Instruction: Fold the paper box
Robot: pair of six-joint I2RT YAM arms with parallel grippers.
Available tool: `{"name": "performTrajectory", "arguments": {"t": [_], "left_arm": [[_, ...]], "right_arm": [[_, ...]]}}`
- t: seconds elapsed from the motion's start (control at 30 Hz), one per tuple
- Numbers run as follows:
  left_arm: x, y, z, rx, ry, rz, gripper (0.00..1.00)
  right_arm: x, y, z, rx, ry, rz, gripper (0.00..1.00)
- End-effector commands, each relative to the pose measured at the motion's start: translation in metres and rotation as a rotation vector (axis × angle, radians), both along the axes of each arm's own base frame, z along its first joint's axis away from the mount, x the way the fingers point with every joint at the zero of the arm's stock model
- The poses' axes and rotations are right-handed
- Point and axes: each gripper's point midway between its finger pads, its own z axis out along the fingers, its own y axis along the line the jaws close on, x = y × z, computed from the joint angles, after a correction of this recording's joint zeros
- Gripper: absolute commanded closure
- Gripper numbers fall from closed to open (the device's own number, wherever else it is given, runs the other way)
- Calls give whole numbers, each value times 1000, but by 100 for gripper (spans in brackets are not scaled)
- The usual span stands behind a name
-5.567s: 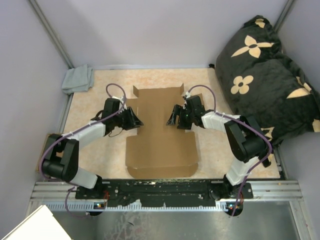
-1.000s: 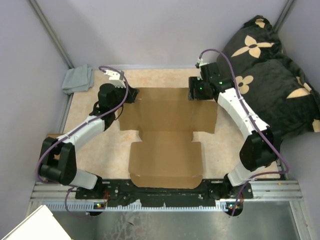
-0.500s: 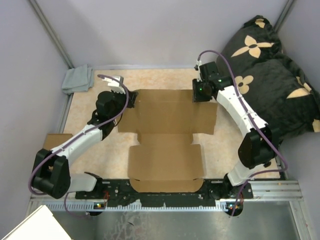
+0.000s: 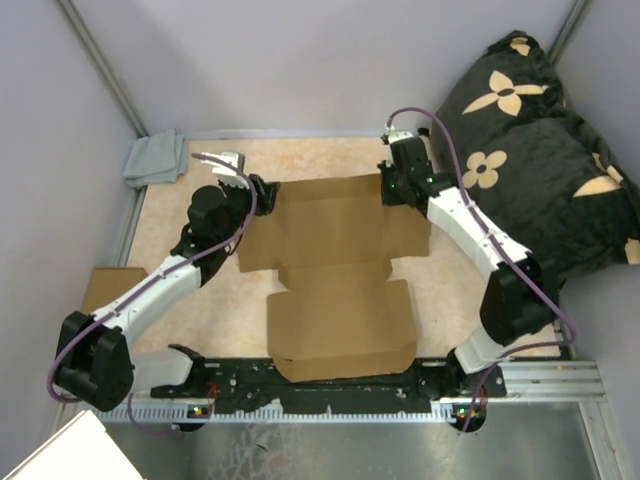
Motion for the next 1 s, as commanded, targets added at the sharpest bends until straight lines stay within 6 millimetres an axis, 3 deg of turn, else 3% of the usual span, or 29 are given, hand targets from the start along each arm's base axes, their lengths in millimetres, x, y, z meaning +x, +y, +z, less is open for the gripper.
{"name": "performTrajectory", "arguments": {"t": [0.0,0.07,0.1,0.17,0.2,0.33,0.6,0.77,0.97], "left_arm": [[-6,-1,39,-8,-66,4,41],[-9,-5,42,-11,-65,-21,35],[-10,-8,44,-20,-64,-36,20],[-15,-18,46,-55,-50,-87,13],[-19,-24,45,-79,-33,-121,12],[-36,-46,44,-187,40,-248,10],[-60,-60,42,-327,154,-342,8],[-55,-62,25,-254,197,-343,11],[-53,-68,-4,-115,290,-358,16]], "right_arm": [[14,11,82,117,-443,-4,100],[10,17,97,153,-558,28,100],[7,20,102,167,-603,46,100],[0,23,108,196,-693,68,100],[-2,23,116,221,-757,65,100],[-12,23,103,253,-809,30,100],[-45,17,72,214,-1038,-104,100],[-61,16,60,185,-1112,-115,100],[-64,28,36,200,-999,-69,100]]}}
